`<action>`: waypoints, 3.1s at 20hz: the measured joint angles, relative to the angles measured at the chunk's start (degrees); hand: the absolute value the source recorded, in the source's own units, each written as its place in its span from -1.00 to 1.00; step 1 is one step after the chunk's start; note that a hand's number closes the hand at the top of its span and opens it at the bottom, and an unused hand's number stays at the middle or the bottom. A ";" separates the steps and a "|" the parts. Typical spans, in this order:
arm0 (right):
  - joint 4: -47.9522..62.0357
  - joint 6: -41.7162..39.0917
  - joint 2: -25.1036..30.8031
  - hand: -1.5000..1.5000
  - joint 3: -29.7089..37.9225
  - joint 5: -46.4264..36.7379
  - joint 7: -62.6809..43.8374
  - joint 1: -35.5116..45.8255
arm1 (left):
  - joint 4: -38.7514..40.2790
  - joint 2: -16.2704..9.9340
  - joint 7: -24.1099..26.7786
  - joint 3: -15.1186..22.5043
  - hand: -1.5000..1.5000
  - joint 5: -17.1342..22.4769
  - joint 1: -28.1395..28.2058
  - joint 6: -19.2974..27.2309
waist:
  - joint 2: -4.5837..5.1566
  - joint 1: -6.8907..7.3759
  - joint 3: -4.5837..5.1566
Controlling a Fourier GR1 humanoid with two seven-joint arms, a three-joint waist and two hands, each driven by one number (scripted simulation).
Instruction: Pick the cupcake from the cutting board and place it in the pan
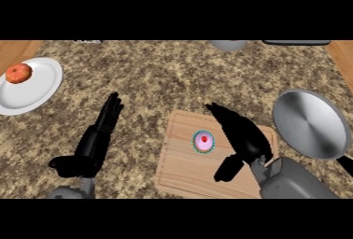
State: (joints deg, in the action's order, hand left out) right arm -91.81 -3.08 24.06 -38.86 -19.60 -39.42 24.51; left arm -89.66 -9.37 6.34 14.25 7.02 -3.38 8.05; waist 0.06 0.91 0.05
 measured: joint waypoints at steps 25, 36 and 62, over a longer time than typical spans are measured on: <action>19.09 -5.14 -18.71 -1.00 13.22 -18.83 10.42 -3.20 | -1.26 4.11 -0.97 -4.11 0.00 -4.43 1.57 -4.23 | -0.05 -0.67 -0.05; 29.60 -7.09 -21.52 1.00 13.85 -25.69 16.64 0.58 | -0.53 4.73 0.16 -5.38 0.00 -5.40 2.28 -5.80 | -0.43 -0.70 0.16; -19.74 7.06 -7.95 1.00 9.15 -42.22 18.20 -29.48 | -0.52 6.28 -0.88 -7.30 0.00 -6.40 2.13 -5.83 | -0.54 -2.59 -0.02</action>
State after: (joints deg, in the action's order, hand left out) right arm -111.55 3.98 16.11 -29.72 -61.82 -21.22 -4.97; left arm -90.19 -3.09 5.46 6.95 0.62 -1.25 2.22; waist -0.47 -1.68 0.03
